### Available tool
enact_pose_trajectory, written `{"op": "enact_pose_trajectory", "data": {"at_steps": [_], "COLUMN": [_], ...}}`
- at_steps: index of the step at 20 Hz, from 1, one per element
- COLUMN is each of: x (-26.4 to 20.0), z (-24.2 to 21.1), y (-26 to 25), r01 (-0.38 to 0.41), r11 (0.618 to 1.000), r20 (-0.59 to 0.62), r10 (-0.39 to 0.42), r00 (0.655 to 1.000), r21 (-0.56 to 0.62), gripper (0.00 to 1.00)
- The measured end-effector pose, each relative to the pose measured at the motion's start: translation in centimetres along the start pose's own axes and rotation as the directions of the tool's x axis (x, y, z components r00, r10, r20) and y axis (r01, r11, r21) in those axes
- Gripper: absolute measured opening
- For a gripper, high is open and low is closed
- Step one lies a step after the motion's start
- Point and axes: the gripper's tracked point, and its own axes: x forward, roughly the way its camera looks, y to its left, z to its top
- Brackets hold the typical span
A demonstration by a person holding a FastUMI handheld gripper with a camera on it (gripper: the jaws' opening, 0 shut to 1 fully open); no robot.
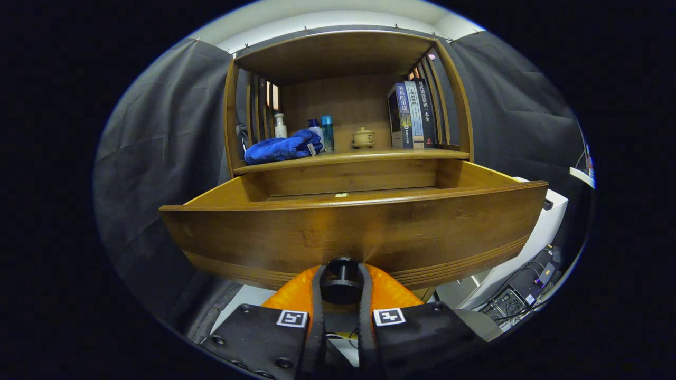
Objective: Pull open the drawer, take out the items inside it, and place them on the countertop above the cabinet.
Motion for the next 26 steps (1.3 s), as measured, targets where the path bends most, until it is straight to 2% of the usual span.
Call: {"op": "enact_pose_trajectory", "data": {"at_steps": [2,4,7,9,11,13,15,17,19,21,24,26], "x": [-0.1,0.0,-1.2,-2.3,-4.1,-4.9,-3.8,-0.1,4.7,9.1,12.4,13.6], "z": [0.0,-1.6,-2.5,-0.4,4.2,10.6,17.3,22.3,22.2,21.1,16.4,13.8], "y": [0.1,0.0,-0.3,-0.4,-0.7,-0.9,-1.5,-1.5,-1.1,-0.4,0.7,1.2], "r01": [0.006,0.000,-0.011,-0.026,-0.034,-0.045,-0.049,-0.047,-0.068,-0.076,-0.057,-0.038], "r11": [1.000,1.000,0.999,0.999,0.998,0.998,0.998,0.999,0.998,0.997,0.998,0.999], "r20": [0.017,-0.026,-0.050,0.012,0.121,0.210,0.227,0.151,-0.059,-0.205,-0.424,-0.511], "r10": [-0.006,0.000,0.014,0.025,0.029,0.034,0.037,0.046,0.067,0.078,0.067,0.049], "r00": [1.000,1.000,0.999,1.000,0.992,0.977,0.973,0.987,0.996,0.976,0.903,0.858], "r21": [-0.012,-0.003,0.044,0.039,0.045,0.050,0.046,0.008,-0.009,0.021,0.036,0.033], "gripper": [0.43,0.52,0.81,1.00,0.99,0.98,0.98,0.98,0.98,0.98,0.98,0.97]}}
